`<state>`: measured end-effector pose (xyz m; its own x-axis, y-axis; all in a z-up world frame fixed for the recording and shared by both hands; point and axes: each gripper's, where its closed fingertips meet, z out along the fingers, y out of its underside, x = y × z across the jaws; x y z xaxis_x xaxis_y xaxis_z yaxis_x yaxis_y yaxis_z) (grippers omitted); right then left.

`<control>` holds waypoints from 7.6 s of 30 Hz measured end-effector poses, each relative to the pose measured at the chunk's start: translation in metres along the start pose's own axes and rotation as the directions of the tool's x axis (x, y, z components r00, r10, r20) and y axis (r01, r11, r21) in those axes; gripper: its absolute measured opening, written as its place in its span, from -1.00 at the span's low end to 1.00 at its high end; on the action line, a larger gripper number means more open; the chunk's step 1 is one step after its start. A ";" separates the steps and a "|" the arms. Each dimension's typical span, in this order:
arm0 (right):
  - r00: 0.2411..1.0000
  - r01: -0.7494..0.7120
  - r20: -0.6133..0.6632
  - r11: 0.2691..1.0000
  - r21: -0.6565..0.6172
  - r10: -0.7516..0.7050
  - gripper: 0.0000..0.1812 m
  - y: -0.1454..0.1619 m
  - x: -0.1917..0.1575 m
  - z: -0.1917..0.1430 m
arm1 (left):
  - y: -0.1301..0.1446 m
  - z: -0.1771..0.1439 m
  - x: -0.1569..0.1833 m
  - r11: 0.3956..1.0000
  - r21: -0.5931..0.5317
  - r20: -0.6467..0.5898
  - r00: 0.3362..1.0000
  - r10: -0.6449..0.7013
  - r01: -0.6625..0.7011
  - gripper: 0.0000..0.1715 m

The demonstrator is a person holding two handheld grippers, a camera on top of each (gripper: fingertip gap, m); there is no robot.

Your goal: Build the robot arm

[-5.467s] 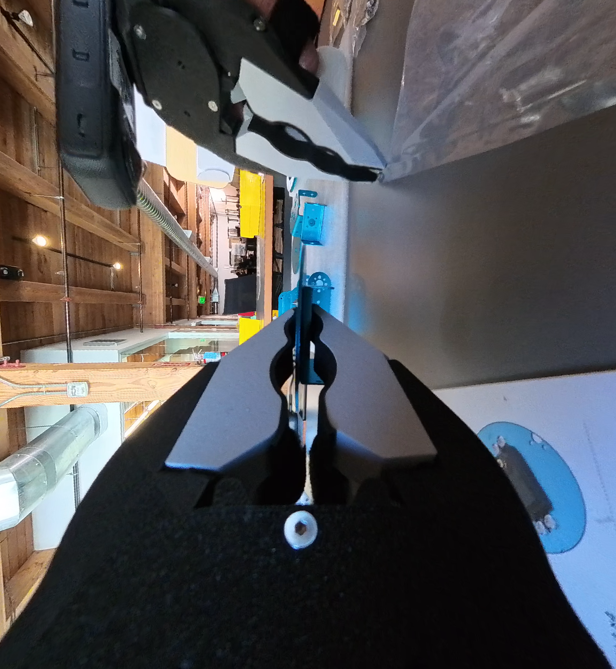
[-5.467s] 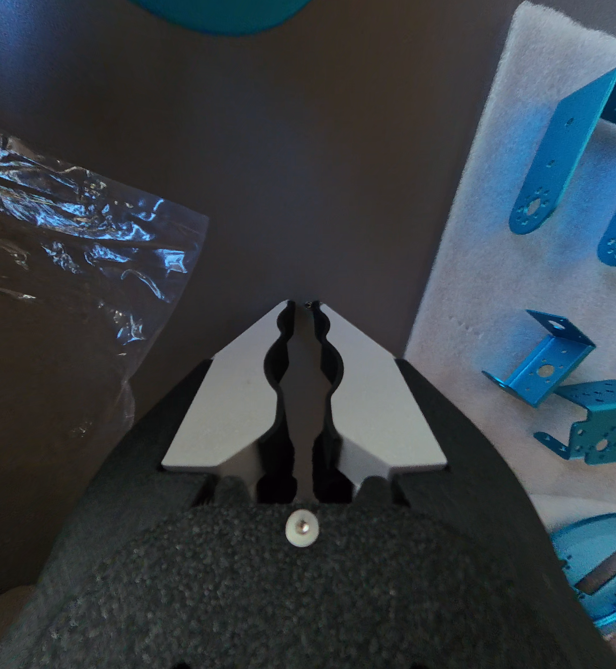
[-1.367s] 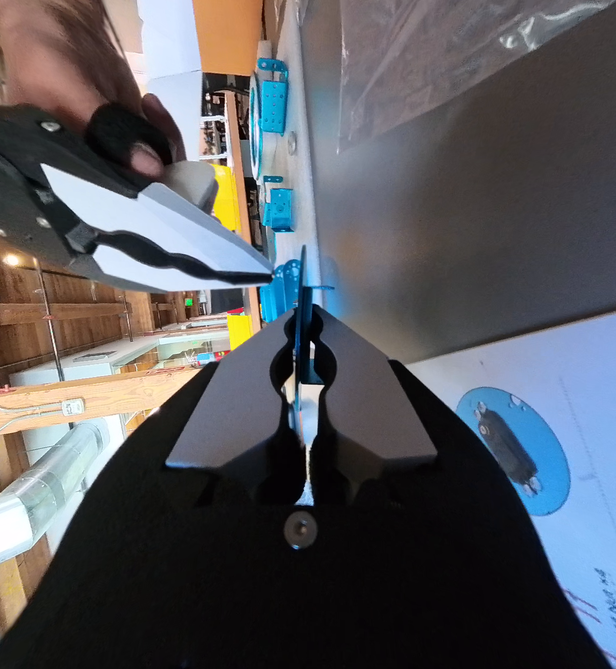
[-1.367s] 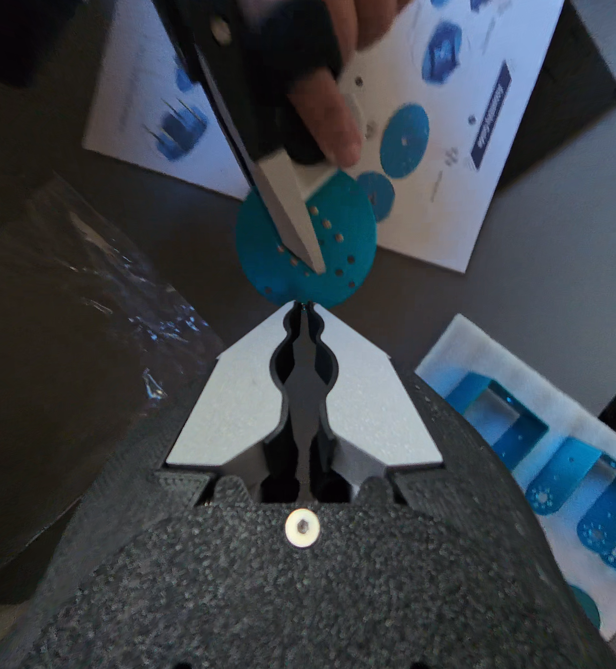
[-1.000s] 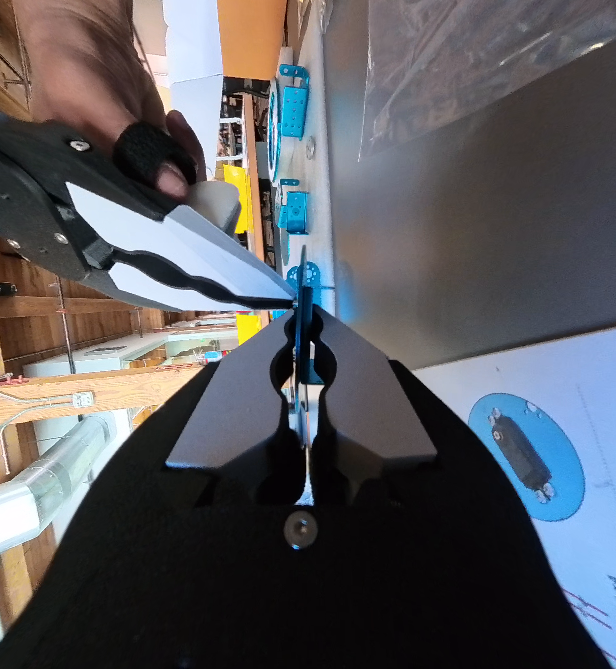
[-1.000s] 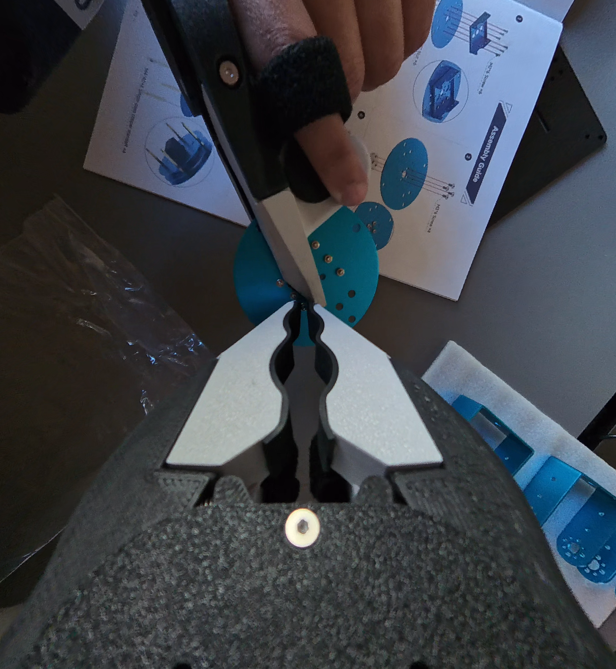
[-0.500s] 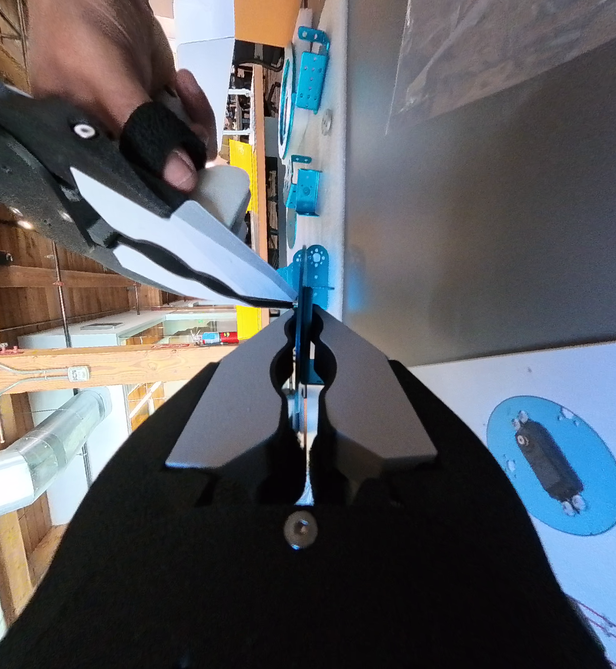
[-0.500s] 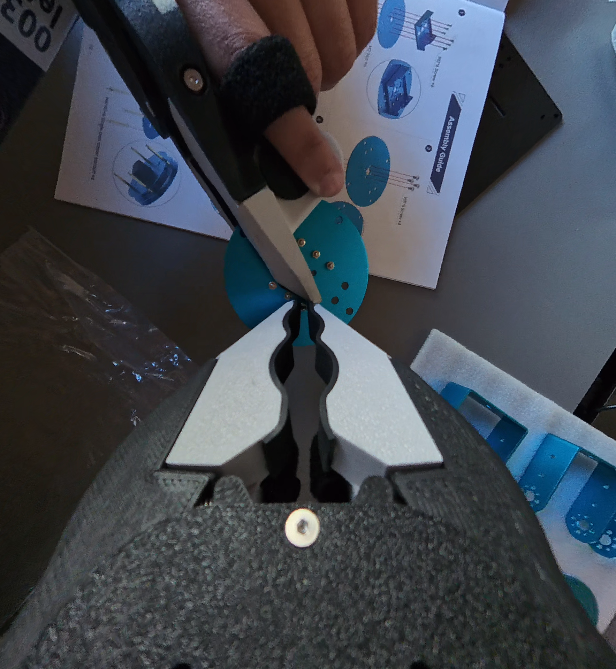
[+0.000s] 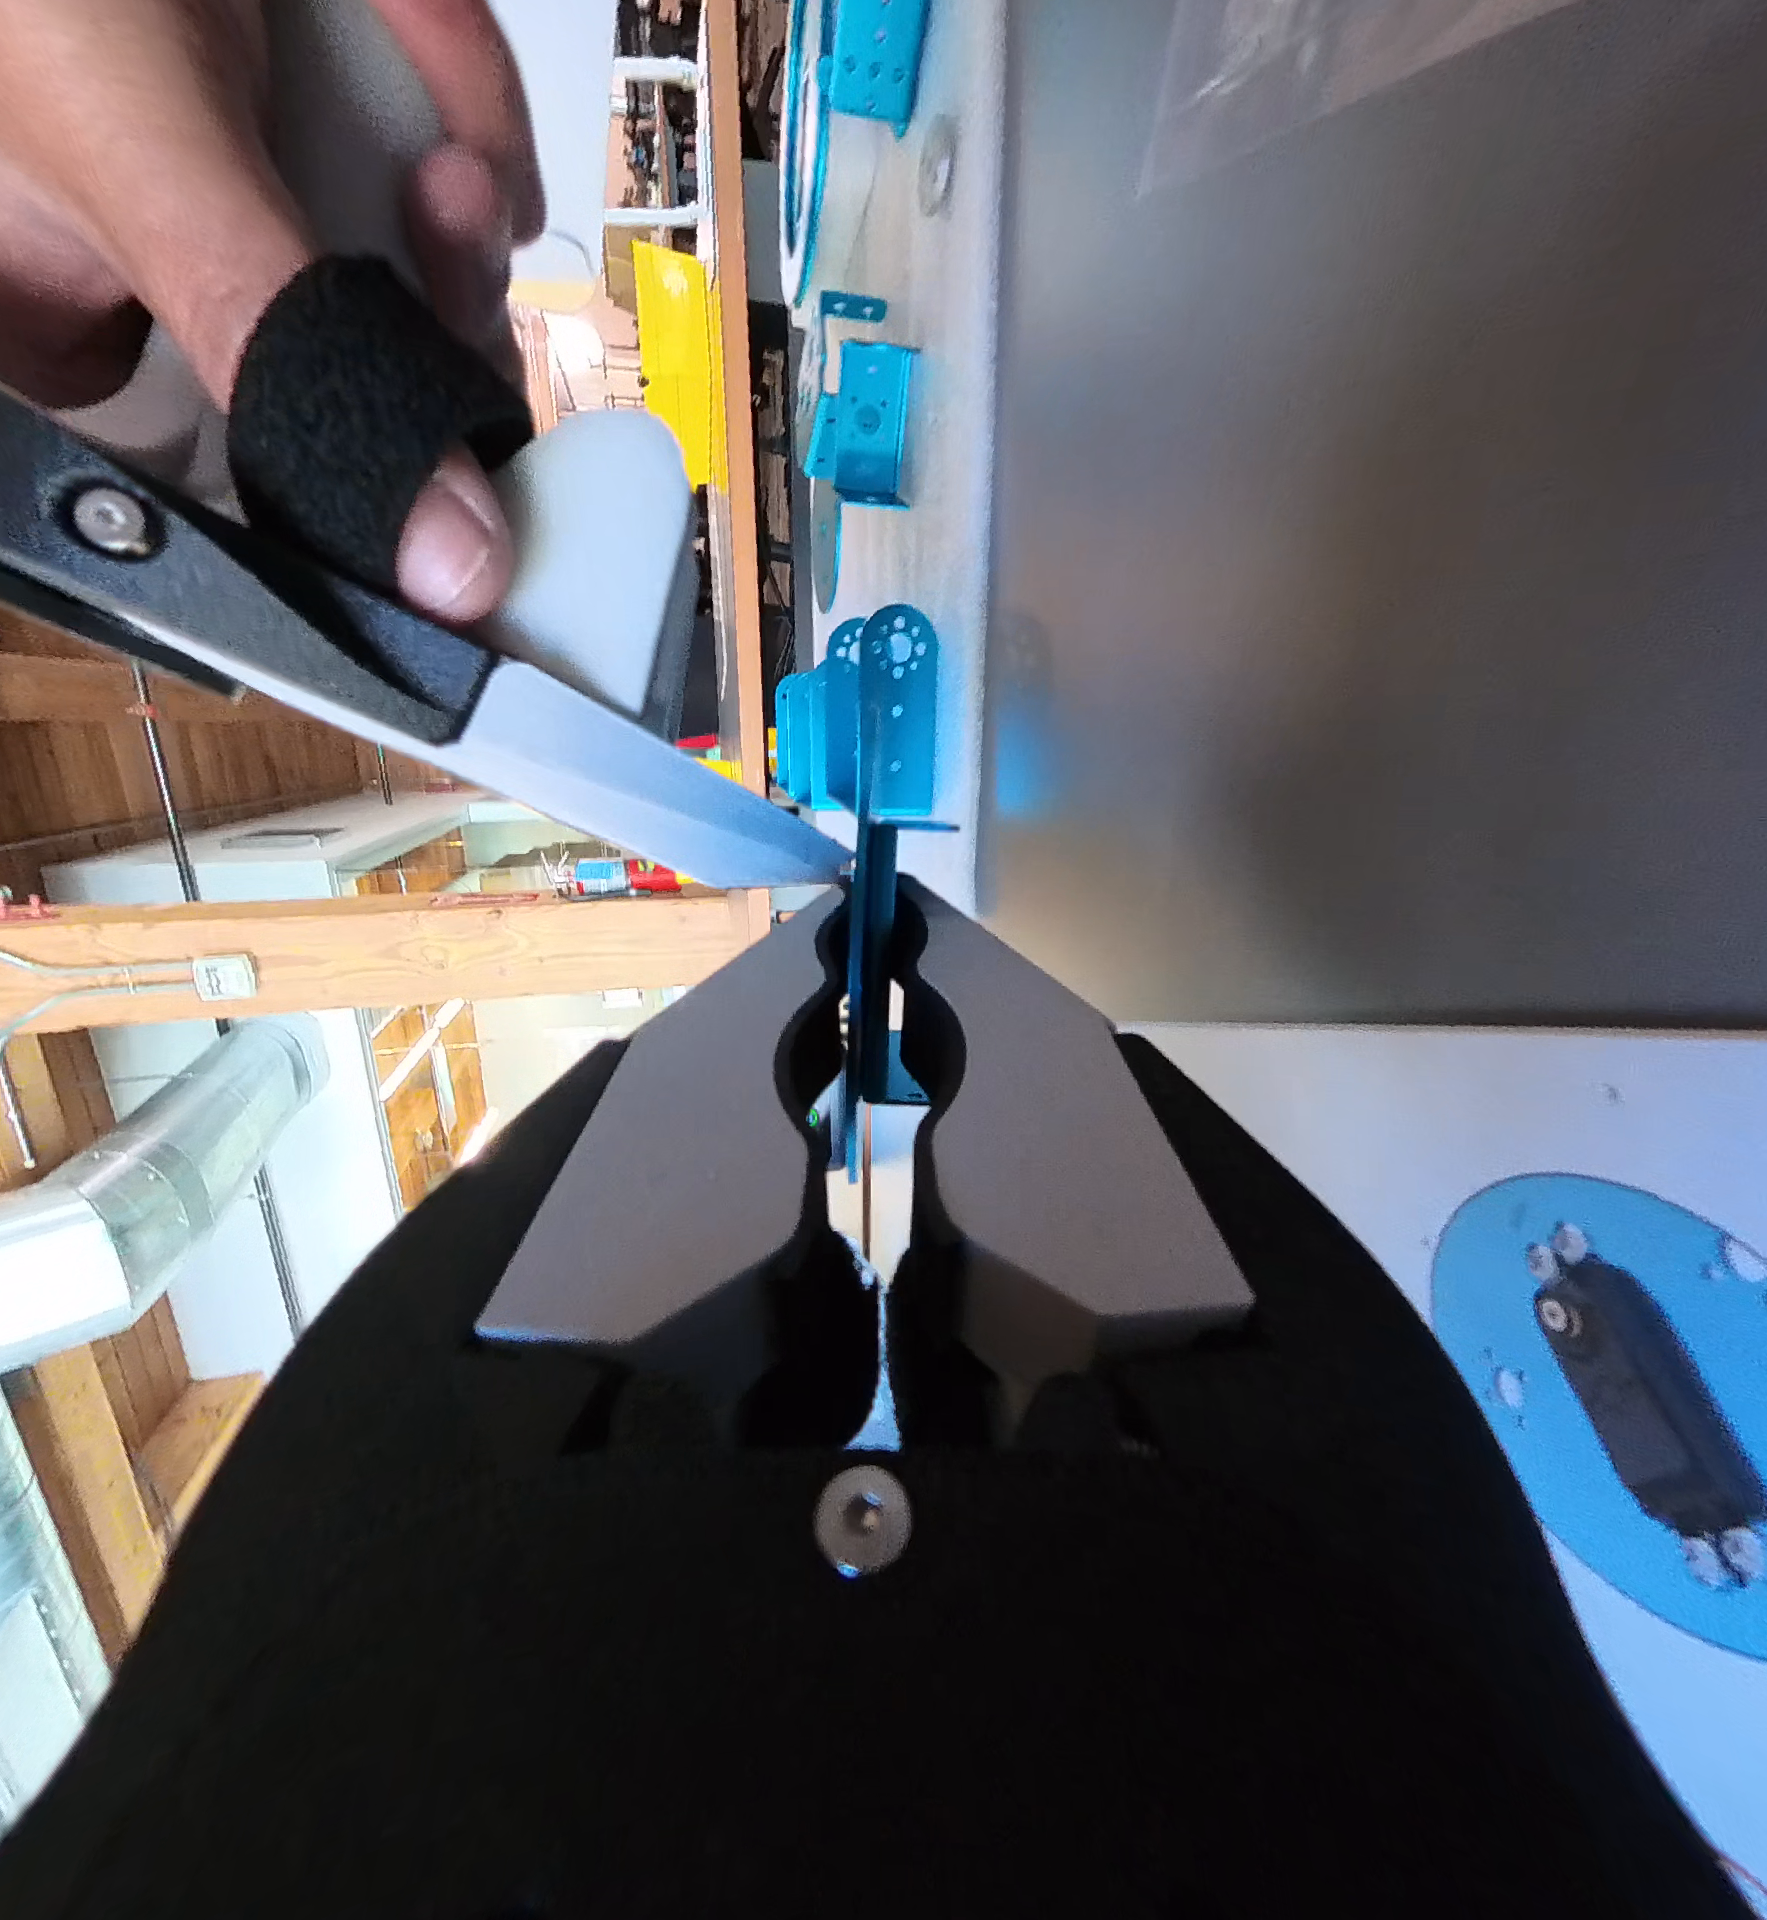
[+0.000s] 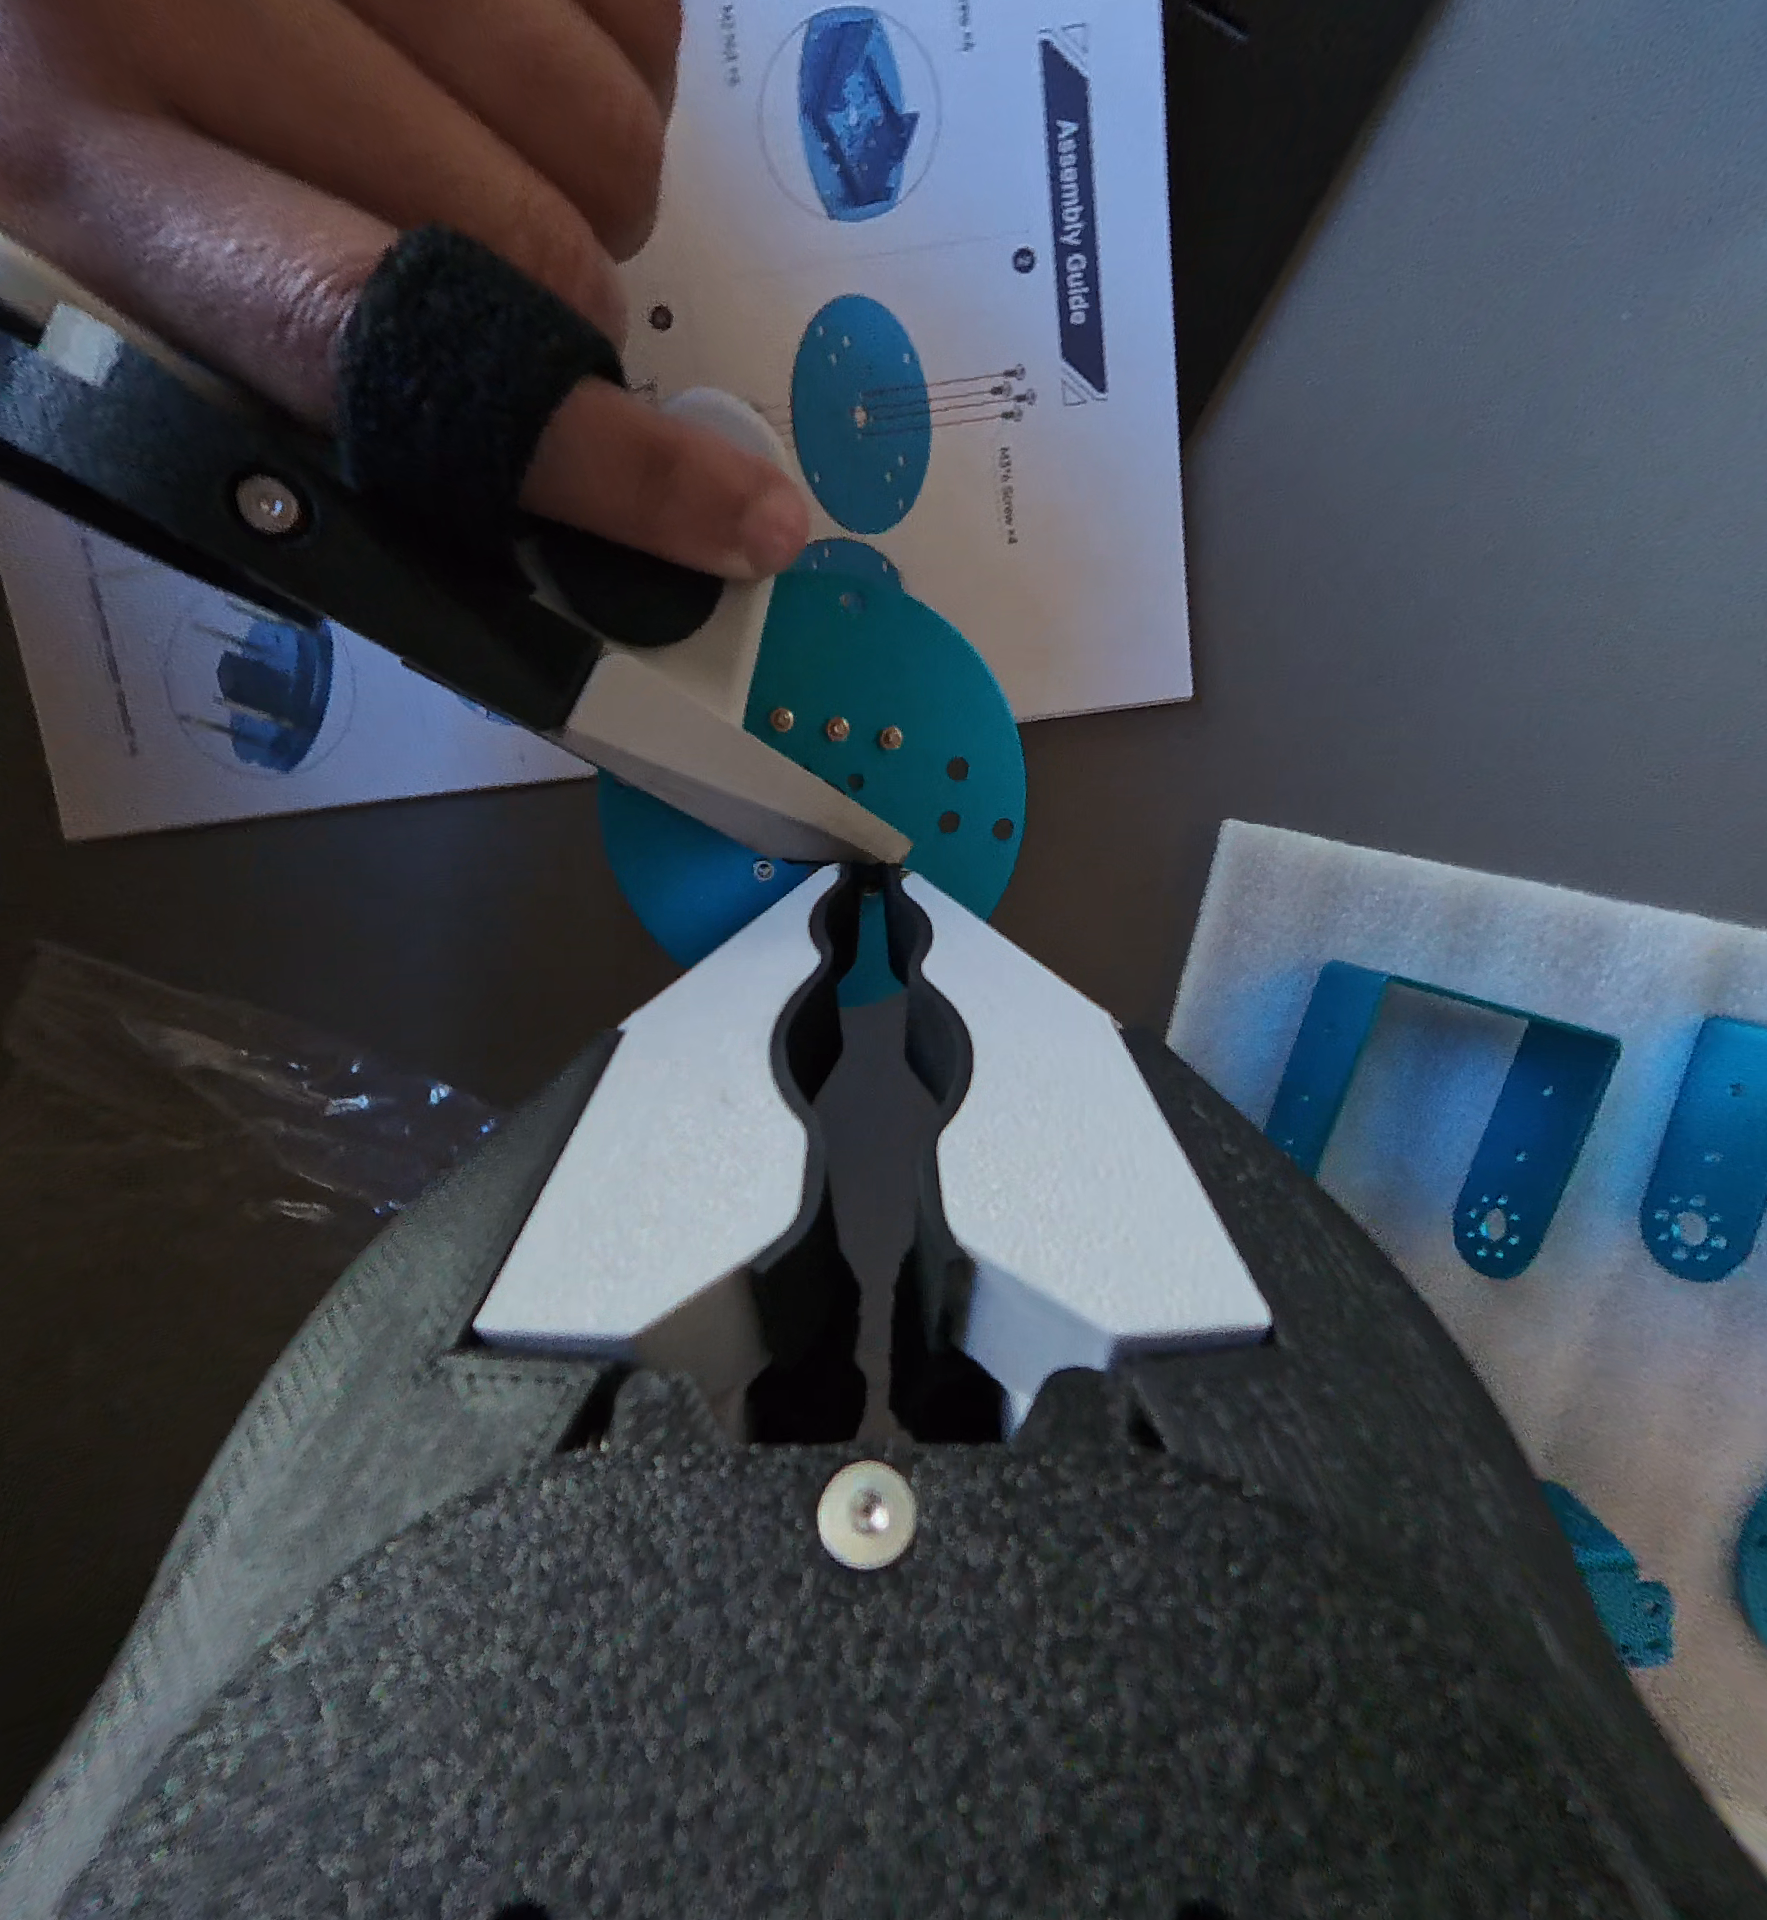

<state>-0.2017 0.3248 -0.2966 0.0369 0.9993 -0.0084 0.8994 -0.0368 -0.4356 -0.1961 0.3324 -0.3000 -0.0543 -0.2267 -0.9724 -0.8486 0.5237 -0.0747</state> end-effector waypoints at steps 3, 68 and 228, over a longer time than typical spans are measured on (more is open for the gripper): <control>0.998 -0.059 0.016 0.998 0.001 0.059 -0.95 0.000 0.001 -0.001 | 0.000 0.000 -0.001 1.000 0.003 -0.005 1.000 -0.020 0.020 -0.99; 0.990 0.064 0.061 0.785 0.616 -0.129 -0.11 -0.012 -0.056 -0.038 | -0.021 -0.017 -0.031 0.991 0.128 0.146 0.988 -0.048 0.029 -0.99; 0.981 0.104 -0.192 0.813 0.573 0.010 -0.34 0.014 -0.037 -0.115 | -0.019 -0.024 -0.070 0.470 0.154 -0.377 0.492 -0.785 0.869 -0.98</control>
<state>-0.1398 0.2865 -0.1989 0.1287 0.9786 0.1608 0.4855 0.0792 -0.8707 -0.1890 0.3185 -0.2250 0.4408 -0.8323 -0.3361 -0.3650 0.1759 -0.9142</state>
